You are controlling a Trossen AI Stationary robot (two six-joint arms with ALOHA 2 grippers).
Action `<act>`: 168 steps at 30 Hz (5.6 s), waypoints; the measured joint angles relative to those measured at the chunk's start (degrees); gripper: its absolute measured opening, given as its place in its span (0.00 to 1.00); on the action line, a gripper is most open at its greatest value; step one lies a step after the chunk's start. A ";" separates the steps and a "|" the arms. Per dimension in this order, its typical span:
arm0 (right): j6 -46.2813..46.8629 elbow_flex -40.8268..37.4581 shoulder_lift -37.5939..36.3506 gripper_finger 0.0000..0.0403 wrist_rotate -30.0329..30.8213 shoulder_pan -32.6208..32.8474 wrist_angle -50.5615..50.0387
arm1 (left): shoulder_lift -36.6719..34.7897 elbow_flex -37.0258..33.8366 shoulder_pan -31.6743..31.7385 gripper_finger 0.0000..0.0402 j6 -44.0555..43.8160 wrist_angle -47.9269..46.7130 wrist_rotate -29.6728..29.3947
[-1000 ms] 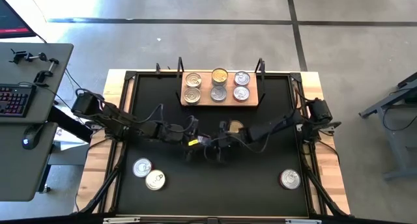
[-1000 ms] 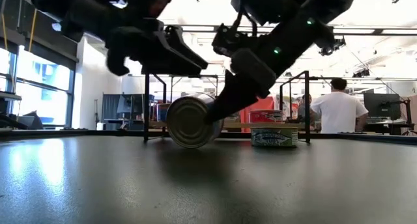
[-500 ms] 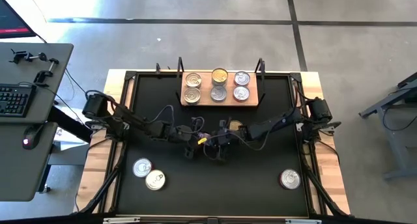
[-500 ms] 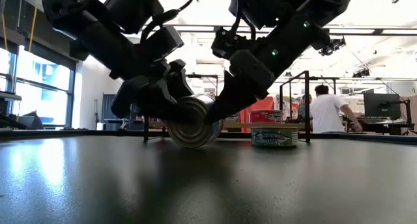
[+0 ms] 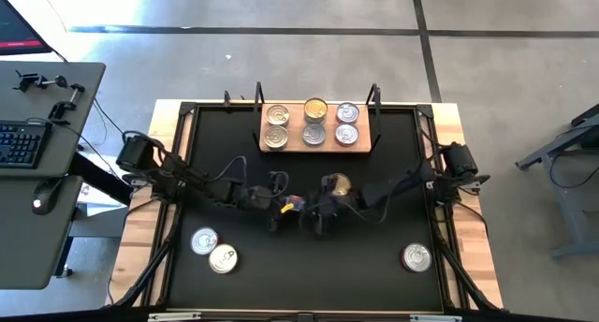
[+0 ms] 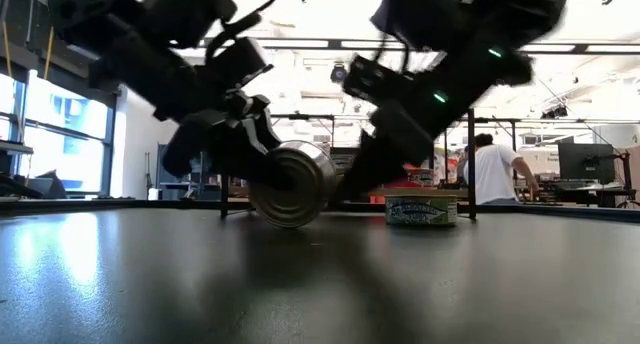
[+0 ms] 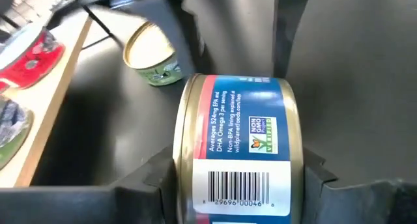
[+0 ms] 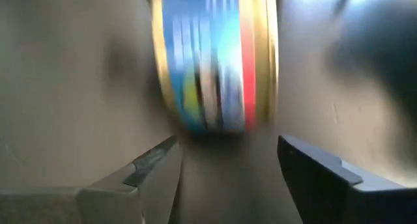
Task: Stack canned seafood by type on shelf
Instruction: Stack the right blue canned tuna on the upper left canned tuna
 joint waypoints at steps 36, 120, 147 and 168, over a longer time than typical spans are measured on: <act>-17.29 6.01 -0.20 0.50 28.44 10.28 18.62 | -1.73 -17.53 -0.48 0.44 -3.43 59.27 15.23; 4.00 6.12 1.03 0.42 4.39 2.21 0.59 | -6.96 -0.47 -2.19 0.63 6.35 5.54 1.90; 3.60 6.14 0.28 0.60 4.33 3.80 -4.67 | -2.28 1.42 -0.68 0.43 2.71 -2.79 3.37; -2.28 -6.77 0.07 0.61 25.15 11.11 21.36 | -10.86 -10.99 -0.50 0.43 -1.48 24.62 5.73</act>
